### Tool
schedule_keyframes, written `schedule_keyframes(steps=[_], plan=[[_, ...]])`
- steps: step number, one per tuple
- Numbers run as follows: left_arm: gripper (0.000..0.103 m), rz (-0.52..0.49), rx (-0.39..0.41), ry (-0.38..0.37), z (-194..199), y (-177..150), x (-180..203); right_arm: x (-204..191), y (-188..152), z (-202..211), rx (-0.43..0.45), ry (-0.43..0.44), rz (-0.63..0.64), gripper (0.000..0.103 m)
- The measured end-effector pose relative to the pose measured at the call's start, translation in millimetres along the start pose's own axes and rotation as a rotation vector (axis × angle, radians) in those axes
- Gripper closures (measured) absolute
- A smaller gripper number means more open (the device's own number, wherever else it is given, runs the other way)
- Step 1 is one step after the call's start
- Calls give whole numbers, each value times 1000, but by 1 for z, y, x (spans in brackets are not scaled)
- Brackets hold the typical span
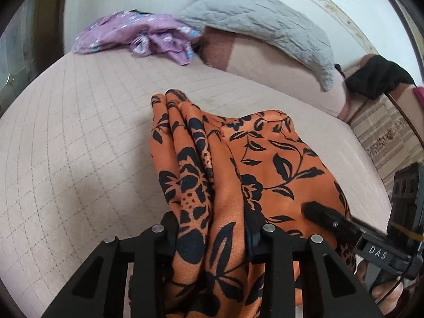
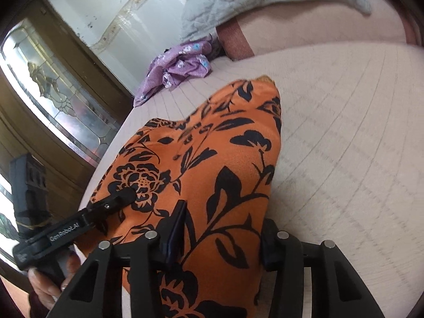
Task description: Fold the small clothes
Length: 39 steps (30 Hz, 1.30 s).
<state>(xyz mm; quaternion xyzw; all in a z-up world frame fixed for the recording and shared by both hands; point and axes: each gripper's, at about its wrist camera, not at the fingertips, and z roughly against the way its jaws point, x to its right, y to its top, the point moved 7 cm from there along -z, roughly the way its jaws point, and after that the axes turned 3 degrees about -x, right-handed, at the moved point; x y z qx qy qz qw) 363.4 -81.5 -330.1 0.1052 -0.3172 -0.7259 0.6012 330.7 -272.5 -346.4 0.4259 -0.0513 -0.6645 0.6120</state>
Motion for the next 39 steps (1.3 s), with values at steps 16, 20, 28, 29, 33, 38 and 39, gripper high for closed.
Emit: schedule_keyframes(steps=[16,20,28,29,33,38,39], plan=[[67,-200,-18,-5,4,-37,104,58,-24,84,52,-49,-41,55],[67,-230,-52,46,-9,-50,107,76,-40,72,8,-50,-88,55],[66,-206,-75,44,-14,-50,98,85,-43,61,-7,-26,-119,55],[65,-209,-75,46,-14,-50,97,86,-43,60,-7,-25,-122,55],[64,-221,-80,60,-17,-52,97,89,-44,59,-8,-14,-147,54],[59,-226,-93,78,-23,-54,93,91,-50,58,-8,-21,-165,51],[57,-231,-95,85,-25,-54,92,91,-51,57,-9,-26,-166,50]])
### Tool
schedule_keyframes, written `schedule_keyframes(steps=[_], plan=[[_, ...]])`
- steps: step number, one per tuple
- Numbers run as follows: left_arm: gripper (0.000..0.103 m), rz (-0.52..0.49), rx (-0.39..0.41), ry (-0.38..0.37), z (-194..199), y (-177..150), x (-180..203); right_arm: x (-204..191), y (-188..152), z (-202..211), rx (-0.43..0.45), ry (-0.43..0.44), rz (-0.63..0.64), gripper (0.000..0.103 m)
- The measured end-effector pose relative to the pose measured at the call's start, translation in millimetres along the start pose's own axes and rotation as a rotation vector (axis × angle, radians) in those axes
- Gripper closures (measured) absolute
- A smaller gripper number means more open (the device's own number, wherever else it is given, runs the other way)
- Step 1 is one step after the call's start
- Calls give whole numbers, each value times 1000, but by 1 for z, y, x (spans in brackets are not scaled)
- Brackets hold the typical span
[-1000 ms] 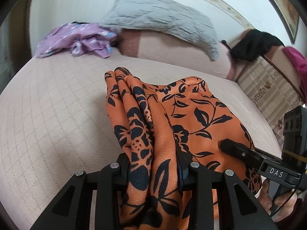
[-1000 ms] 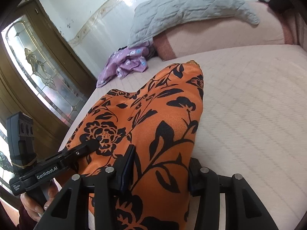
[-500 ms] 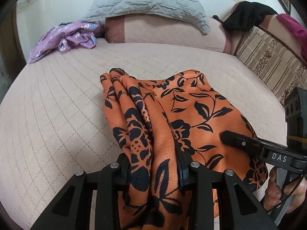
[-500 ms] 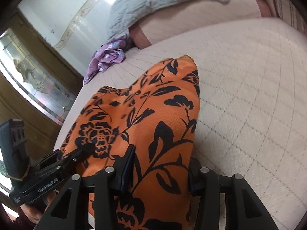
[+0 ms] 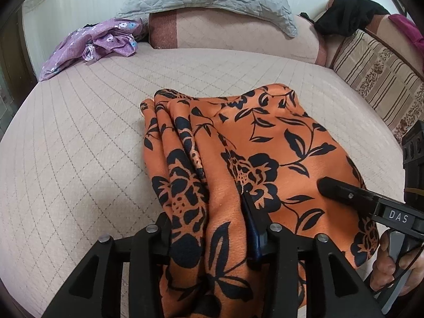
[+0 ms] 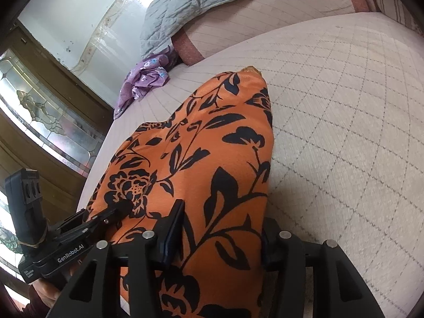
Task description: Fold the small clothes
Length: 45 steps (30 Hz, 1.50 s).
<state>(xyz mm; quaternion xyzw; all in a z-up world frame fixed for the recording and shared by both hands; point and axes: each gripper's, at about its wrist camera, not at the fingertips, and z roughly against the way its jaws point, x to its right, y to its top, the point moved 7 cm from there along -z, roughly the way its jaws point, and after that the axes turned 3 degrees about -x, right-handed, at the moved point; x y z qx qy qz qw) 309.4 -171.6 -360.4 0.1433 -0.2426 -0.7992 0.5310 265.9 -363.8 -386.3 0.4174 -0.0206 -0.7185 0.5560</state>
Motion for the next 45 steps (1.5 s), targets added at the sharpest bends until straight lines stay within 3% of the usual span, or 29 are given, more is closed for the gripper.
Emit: schedule_keyframes(steps=[13,21,26,32,35,39,45], plan=[[20,-66,29,108,-14,-3,-10,-2,-4,-3,33,-66,29,41],[12,-44,22,99,-22,-5,-18,-3,-16,4,57,-102,21,37],[8,3,49,151,-14,-10,-19,-3,-29,16,50,-109,-4,34],[8,-8,33,255,22,-22,-8,-2,-45,45,7,-128,-15,31],[8,-48,101,342,54,-20,-1,-5,-47,72,58,-183,34,31],[8,-43,202,351,103,-13,6,-19,-43,109,139,-204,87,31],[8,13,279,365,156,-1,8,-55,-25,161,244,-220,167,31]])
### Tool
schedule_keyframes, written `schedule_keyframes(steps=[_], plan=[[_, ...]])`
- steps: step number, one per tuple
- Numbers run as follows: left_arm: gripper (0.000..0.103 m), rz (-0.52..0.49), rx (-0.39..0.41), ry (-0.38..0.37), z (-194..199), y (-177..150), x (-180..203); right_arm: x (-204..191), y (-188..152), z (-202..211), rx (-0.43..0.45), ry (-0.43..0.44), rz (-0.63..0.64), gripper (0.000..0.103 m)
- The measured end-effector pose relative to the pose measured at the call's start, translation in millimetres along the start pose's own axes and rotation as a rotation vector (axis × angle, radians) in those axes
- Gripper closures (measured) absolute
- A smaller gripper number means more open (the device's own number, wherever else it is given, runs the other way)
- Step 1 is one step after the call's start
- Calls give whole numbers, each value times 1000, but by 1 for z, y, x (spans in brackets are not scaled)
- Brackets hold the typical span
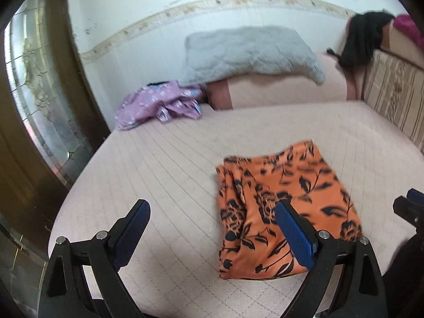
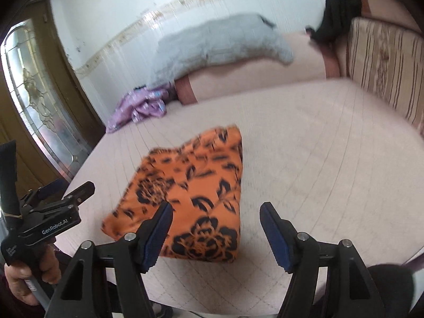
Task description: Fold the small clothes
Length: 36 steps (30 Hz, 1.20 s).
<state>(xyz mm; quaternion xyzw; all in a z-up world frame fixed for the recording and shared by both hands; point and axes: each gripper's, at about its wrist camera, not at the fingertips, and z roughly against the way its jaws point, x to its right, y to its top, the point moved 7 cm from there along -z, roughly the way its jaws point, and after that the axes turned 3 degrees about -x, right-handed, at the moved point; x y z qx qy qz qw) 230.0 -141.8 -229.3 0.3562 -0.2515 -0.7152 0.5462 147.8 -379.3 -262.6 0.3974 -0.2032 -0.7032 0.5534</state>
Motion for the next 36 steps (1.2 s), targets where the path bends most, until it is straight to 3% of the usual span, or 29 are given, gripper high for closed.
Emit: schedule_keyframes(steps=[6,16,26,36], plan=[[3,32,52,89,35,19,-19,-25,16,33,61,-6,60,31],[3,20,90,46,76,33,-21,-53,21,60,124,-12,133,31],[3,25,168,93,110,44,-28,-65,24,76,143,-71,171,31],[3,57,155,84,115,44,-36,-81,24,86,145,-92,204,31]])
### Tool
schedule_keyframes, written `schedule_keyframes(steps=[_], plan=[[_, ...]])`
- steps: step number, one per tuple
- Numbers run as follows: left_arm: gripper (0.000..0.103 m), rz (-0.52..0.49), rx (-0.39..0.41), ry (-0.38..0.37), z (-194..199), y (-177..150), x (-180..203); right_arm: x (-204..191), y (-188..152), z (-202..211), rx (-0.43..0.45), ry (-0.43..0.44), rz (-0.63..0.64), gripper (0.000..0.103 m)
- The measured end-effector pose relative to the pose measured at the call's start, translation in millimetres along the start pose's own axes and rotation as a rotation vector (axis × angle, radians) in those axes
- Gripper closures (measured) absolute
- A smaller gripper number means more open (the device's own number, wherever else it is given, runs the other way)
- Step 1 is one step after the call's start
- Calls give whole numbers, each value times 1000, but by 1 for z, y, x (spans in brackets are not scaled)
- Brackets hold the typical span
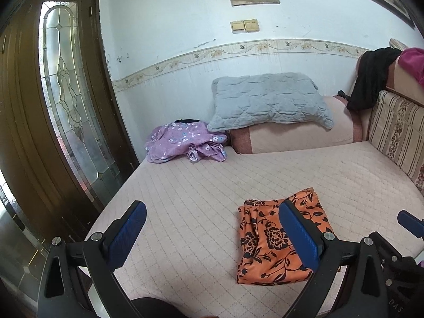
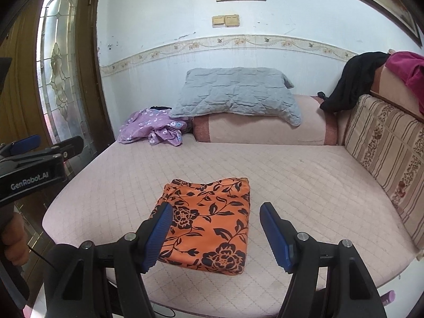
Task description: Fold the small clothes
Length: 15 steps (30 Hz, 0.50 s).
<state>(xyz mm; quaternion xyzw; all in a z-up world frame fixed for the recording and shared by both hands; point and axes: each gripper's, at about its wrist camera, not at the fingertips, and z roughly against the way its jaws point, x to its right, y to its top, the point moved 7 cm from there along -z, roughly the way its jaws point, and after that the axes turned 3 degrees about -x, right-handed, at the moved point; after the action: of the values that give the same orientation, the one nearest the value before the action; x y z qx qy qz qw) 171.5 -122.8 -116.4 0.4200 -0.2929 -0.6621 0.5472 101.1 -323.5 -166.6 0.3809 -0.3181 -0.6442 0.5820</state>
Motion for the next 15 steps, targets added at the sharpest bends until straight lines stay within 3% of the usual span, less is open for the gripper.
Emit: schedule_keyframes(steps=[15], plan=[[3,9,-28,-13,-6,-8,-7,-17,3,-2,-14,0,-5,31]])
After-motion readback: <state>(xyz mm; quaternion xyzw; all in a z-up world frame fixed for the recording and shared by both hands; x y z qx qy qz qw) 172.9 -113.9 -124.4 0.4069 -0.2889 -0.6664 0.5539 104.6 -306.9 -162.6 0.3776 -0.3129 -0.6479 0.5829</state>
